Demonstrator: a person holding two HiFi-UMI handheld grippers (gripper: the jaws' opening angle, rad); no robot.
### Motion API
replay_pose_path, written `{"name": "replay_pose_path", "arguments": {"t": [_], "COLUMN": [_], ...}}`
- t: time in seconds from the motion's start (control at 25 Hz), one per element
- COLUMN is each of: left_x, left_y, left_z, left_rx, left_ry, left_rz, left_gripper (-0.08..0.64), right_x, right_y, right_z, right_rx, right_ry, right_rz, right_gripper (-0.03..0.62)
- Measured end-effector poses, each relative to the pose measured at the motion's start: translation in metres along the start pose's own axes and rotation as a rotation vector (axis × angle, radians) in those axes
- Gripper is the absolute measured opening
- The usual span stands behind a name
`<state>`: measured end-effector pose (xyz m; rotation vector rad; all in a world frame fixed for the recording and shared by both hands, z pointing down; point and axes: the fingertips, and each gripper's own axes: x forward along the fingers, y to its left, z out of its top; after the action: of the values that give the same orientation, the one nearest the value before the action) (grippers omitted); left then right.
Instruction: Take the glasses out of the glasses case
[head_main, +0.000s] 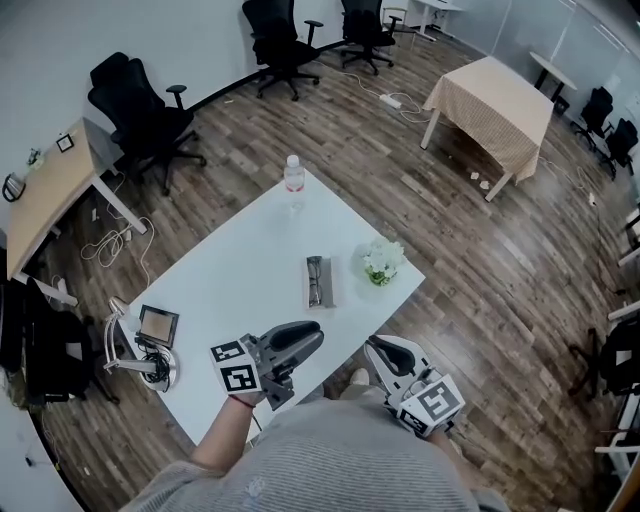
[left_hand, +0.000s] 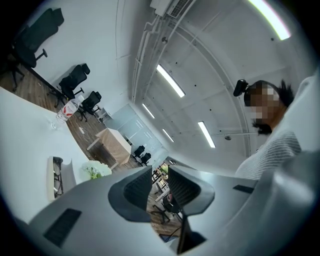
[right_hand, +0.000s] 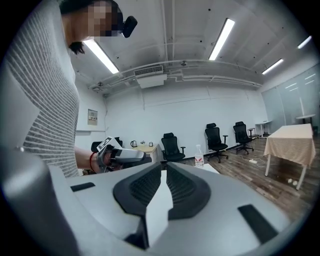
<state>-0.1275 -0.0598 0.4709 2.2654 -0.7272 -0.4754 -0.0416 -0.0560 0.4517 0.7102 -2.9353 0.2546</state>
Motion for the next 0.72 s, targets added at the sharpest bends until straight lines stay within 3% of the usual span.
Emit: {"name": "replay_pose_path", "arguments": {"t": [0.36,0.52,0.72], "left_x": [0.013,0.015,0.02], "left_y": [0.032,0.06,0.086], "left_z": [0.01,0.015,0.011], "left_rx": [-0.119,-0.177,-0.247], "left_ry": [-0.001,-0.049,-0.029], "left_rz": [-0.03,0.021,0.045], "left_gripper": [0.089,0.089,0.089], "right_x": [0.003,0.002,0.001], "right_y": [-0.035,-0.044,-0.055], "right_z": [0.008,0.003,0.003], "right_rx": [-0.004,0.002,0.005], "right_ry": [-0.011,0.002,-0.004], "right_rz": [-0.004,-0.001,-0.006], "right_gripper": [0.023,0.022,0.023]}}
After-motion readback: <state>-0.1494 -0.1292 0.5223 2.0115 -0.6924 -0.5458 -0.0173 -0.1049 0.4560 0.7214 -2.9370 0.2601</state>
